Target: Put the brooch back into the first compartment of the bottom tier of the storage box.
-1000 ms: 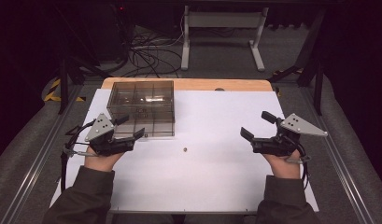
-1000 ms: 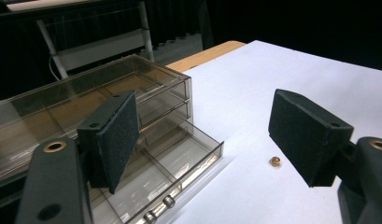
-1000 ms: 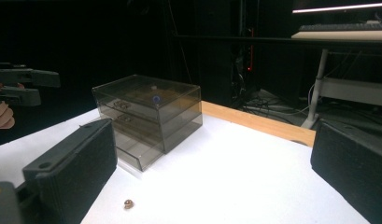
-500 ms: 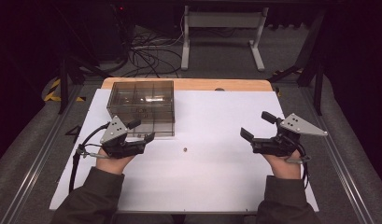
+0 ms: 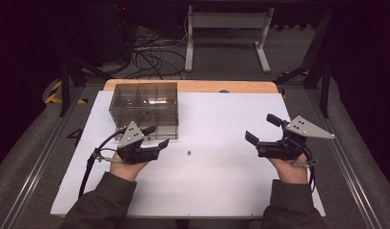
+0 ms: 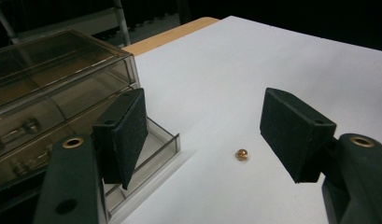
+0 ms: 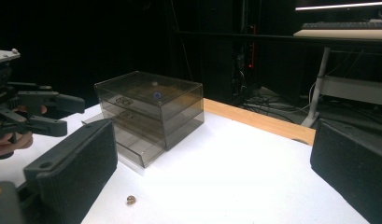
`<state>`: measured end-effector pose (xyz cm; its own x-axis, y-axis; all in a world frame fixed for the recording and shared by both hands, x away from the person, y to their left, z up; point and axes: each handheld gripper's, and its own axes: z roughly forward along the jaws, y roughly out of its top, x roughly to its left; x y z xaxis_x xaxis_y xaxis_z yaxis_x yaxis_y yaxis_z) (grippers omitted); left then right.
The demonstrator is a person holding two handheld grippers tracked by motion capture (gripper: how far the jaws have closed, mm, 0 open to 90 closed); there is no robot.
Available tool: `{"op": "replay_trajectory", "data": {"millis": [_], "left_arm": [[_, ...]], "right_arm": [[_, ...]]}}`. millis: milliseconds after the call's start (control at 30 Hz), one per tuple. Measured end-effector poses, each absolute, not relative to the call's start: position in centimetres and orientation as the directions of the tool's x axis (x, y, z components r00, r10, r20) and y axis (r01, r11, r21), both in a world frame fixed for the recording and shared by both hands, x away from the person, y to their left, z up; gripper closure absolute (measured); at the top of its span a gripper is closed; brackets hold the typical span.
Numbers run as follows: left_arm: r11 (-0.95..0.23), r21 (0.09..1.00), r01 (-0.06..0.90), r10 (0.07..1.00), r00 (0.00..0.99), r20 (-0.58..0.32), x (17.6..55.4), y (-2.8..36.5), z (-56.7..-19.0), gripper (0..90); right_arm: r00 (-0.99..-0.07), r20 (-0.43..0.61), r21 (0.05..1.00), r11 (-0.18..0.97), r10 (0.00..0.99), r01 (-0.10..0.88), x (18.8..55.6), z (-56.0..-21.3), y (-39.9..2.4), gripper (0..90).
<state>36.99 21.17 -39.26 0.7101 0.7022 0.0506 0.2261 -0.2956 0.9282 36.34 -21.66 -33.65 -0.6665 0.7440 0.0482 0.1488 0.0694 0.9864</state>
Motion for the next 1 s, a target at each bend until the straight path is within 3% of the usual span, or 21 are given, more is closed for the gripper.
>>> {"op": "replay_trajectory", "data": {"millis": [1000], "left_arm": [[-0.356, 0.893, 0.276, 0.659, 0.752, 0.030, 38.2, 17.1, -42.1, 35.5]], "right_arm": [[-0.666, 0.036, 0.989, 0.069, 0.745, 0.131, 35.9, -33.2, -21.8, 2.1]]}}
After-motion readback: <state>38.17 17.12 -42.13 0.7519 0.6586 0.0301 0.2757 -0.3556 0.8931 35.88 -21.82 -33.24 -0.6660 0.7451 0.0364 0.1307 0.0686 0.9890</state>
